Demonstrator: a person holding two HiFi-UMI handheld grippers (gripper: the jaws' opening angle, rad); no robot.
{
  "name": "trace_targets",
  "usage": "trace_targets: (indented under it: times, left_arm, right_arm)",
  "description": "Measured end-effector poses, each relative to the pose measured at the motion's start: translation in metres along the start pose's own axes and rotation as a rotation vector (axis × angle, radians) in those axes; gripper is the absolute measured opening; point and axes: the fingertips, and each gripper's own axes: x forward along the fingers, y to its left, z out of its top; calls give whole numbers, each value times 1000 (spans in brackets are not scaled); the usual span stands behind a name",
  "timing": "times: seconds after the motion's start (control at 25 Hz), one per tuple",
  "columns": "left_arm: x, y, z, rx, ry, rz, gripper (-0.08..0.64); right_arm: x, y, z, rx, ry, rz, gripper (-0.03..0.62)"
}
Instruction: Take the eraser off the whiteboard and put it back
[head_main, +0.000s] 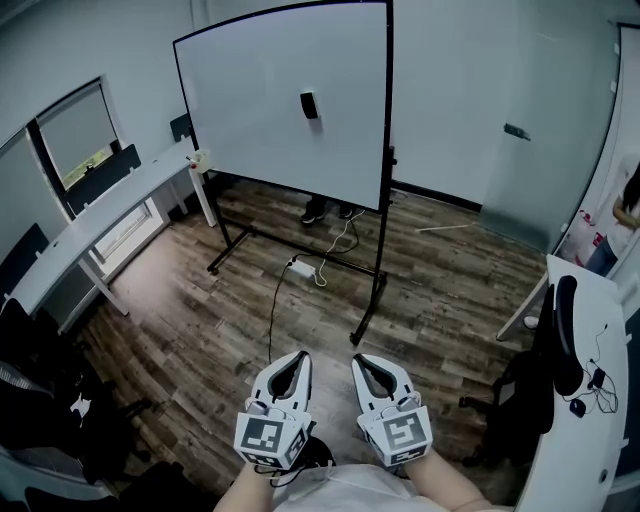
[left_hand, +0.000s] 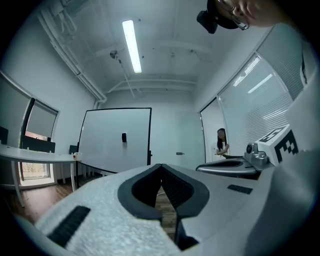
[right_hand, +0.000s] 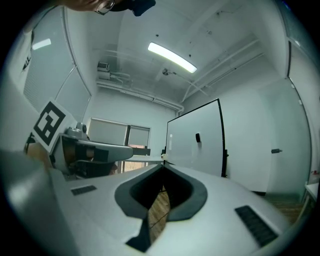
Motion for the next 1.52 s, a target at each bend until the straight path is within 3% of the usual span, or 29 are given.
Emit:
trace_targets:
  times: [0.2, 0.48, 1.04, 1.52]
  left_arm:
    - [21, 24, -5, 0, 4, 1, 15]
    - [83, 92, -11, -17, 3, -34, 15]
    - [274, 292, 18, -14, -30, -176, 15]
    - [391, 360, 8, -27, -21, -164, 15]
  right_arm:
    - [30, -8, -5, 5, 3, -6, 28]
    - [111, -32, -7, -15, 10, -49, 28]
    - [351, -121, 17, -28, -28, -237, 28]
    - [457, -218, 5, 10, -17, -319, 28]
